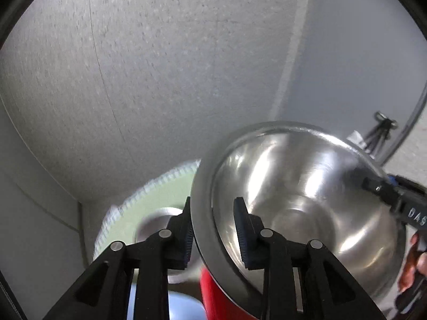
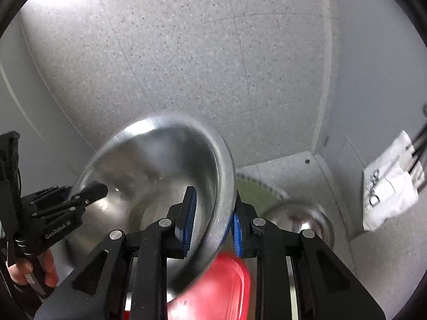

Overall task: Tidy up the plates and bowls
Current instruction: 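Lower the large steel bowl into the red basin and open both grippers, then grasp the light-blue square plate edges with both grippers and lift it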

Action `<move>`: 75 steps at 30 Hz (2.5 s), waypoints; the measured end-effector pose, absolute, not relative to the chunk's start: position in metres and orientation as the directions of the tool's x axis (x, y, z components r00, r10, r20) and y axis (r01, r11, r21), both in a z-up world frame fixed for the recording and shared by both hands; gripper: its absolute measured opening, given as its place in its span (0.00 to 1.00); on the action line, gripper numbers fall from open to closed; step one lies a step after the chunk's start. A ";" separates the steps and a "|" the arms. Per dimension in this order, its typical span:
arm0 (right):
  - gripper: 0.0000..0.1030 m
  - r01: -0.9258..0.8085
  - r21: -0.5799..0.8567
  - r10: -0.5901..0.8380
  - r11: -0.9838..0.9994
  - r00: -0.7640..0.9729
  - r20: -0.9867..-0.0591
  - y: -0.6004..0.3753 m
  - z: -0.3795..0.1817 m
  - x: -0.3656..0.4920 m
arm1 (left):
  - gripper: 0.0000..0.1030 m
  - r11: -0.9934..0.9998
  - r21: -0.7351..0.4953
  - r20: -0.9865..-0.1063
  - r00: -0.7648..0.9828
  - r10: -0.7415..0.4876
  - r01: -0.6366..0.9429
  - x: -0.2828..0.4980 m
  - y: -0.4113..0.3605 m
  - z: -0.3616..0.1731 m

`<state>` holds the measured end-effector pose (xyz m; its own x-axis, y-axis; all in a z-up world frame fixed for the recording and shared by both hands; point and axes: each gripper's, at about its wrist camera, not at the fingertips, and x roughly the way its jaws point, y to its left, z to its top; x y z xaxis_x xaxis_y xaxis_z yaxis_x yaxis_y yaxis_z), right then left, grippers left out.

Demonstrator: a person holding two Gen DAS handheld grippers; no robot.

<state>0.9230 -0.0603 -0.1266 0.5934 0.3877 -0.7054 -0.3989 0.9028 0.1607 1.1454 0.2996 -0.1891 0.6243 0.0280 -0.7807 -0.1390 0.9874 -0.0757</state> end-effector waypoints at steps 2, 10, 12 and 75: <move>0.24 -0.391 0.155 0.376 0.907 0.590 -0.715 -0.063 -0.134 0.898 | 0.23 0.993 -0.036 -0.781 0.623 0.045 -0.116 1.125 0.302 -0.196; 0.24 -0.314 0.159 0.311 0.936 0.524 -0.793 -0.074 -0.195 0.838 | 0.23 0.998 -0.011 -0.840 0.542 0.021 -0.054 1.100 0.292 -0.256; 0.24 -0.302 0.159 0.302 0.940 0.517 -0.801 -0.079 -0.204 0.835 | 0.23 0.999 0.000 -0.854 0.520 0.026 -0.049 1.085 0.285 -0.274; 0.72 -0.445 0.118 0.369 0.887 0.531 -0.763 0.096 -0.277 0.657 | 0.21 0.932 -0.133 -0.871 0.488 0.052 -0.338 0.793 0.412 -0.336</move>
